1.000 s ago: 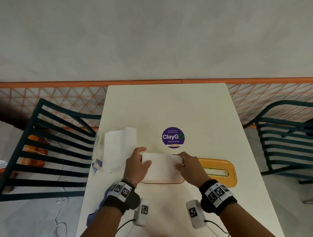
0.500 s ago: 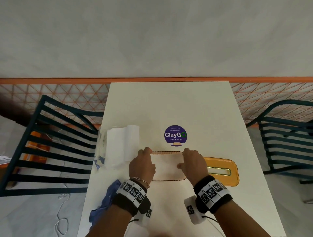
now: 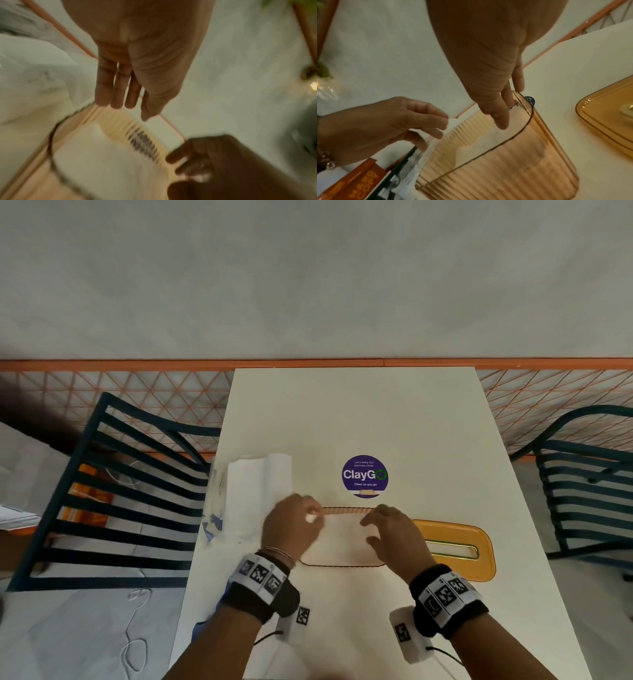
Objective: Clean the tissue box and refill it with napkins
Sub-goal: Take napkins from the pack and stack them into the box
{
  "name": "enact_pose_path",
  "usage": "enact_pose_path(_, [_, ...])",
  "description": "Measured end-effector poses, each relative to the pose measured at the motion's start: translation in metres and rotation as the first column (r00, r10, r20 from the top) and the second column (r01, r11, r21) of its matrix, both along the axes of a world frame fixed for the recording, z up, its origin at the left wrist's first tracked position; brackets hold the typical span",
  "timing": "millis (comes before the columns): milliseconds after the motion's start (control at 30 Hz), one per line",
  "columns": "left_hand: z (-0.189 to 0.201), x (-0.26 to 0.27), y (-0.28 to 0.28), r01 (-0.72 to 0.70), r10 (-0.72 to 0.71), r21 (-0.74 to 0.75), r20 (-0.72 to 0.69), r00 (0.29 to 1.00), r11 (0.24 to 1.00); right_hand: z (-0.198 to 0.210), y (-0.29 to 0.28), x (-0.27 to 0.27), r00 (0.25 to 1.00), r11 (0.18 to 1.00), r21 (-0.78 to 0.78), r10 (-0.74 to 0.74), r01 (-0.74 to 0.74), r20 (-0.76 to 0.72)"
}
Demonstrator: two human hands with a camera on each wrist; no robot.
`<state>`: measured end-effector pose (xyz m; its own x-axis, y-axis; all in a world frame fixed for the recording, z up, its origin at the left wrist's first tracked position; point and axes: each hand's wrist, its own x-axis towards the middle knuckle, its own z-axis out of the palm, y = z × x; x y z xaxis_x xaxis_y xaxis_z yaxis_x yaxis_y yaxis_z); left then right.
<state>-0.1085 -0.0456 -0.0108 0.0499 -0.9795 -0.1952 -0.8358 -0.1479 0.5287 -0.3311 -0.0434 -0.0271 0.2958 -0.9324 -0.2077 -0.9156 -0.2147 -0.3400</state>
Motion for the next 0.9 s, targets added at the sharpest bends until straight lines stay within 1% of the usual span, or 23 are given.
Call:
enact_pose_path(67, [0.006,0.026,-0.009,-0.229,0.229,-0.063,-0.012,0.973,0.971,-0.001,0.003,-0.003,0.99,0.992,-0.05,-0.108,0.113,0.087])
enact_pose_path(100, [0.005,0.04,-0.013,-0.297,0.297,-0.054,0.008,0.955,0.953,-0.002,0.004,-0.004,0.984,0.987,-0.064,-0.139,0.147,0.115])
enact_pose_path(133, [0.002,0.051,-0.016,-0.327,0.327,-0.004,0.042,0.944,0.945,-0.003,0.006,-0.004,0.978,0.983,-0.069,-0.159,0.169,0.135])
enact_pose_path(167, [-0.004,0.059,-0.018,-0.318,0.31,0.08,0.096,0.946,0.945,-0.004,0.007,-0.004,0.974,0.98,-0.071,-0.171,0.183,0.149])
enact_pose_path(200, [-0.009,0.062,-0.017,-0.279,0.255,0.163,0.15,0.955,0.946,-0.005,0.008,-0.003,0.972,0.979,-0.071,-0.177,0.19,0.152])
enact_pose_path(233, [-0.014,0.061,-0.015,-0.224,0.184,0.203,0.197,0.963,0.953,-0.005,0.009,-0.002,0.973,0.98,-0.071,-0.176,0.189,0.149])
enact_pose_path(300, [-0.027,0.055,-0.01,-0.107,0.052,0.175,0.295,0.954,0.979,-0.005,0.011,0.001,0.977,0.982,-0.063,-0.169,0.178,0.133])
enact_pose_path(333, [-0.032,0.05,-0.008,-0.076,0.025,0.143,0.332,0.943,0.987,-0.004,0.012,0.002,0.978,0.983,-0.053,-0.168,0.175,0.124])
enact_pose_path(367, [-0.037,0.045,-0.007,-0.074,0.033,0.106,0.346,0.938,0.992,-0.003,0.013,0.003,0.978,0.983,-0.048,-0.172,0.178,0.121])
enact_pose_path(400, [-0.04,0.043,-0.007,-0.095,0.069,0.062,0.339,0.938,0.994,-0.002,0.012,0.005,0.977,0.982,-0.049,-0.173,0.18,0.121])
enact_pose_path(467, [-0.04,0.039,-0.008,-0.174,0.173,-0.022,0.27,0.947,0.985,0.0,0.011,0.004,0.974,0.978,-0.059,-0.189,0.198,0.128])
enact_pose_path(533, [-0.034,0.039,-0.006,-0.331,0.342,-0.111,0.105,0.934,0.937,0.001,0.009,0.003,0.971,0.976,-0.059,-0.201,0.21,0.125])
enact_pose_path(600, [-0.023,0.044,-0.004,-0.515,0.513,-0.1,-0.047,0.857,0.852,0.002,0.009,0.001,0.971,0.975,-0.056,-0.208,0.216,0.115])
enact_pose_path(667, [-0.017,0.056,-0.004,-0.64,0.634,-0.037,-0.108,0.766,0.767,0.003,0.01,0.001,0.97,0.973,-0.057,-0.215,0.222,0.111])
enact_pose_path(700, [-0.017,0.065,-0.004,-0.679,0.675,-0.005,-0.113,0.729,0.734,0.003,0.01,0.001,0.971,0.973,-0.06,-0.214,0.222,0.11])
enact_pose_path(733, [-0.02,0.074,-0.005,-0.698,0.697,0.021,-0.097,0.711,0.715,0.003,0.01,0.001,0.971,0.974,-0.063,-0.211,0.219,0.108])
enact_pose_path(767, [-0.023,0.082,-0.006,-0.698,0.699,0.037,-0.071,0.712,0.715,0.003,0.011,0.002,0.973,0.975,-0.067,-0.206,0.214,0.106])
enact_pose_path(833, [-0.031,0.094,-0.012,-0.656,0.659,0.089,-0.003,0.752,0.749,0.003,0.012,0.004,0.978,0.978,-0.076,-0.185,0.193,0.1])
enact_pose_path(900, [-0.037,0.101,-0.022,-0.61,0.612,0.179,0.052,0.789,0.772,0.003,0.014,0.007,0.984,0.983,-0.088,-0.153,0.161,0.088])
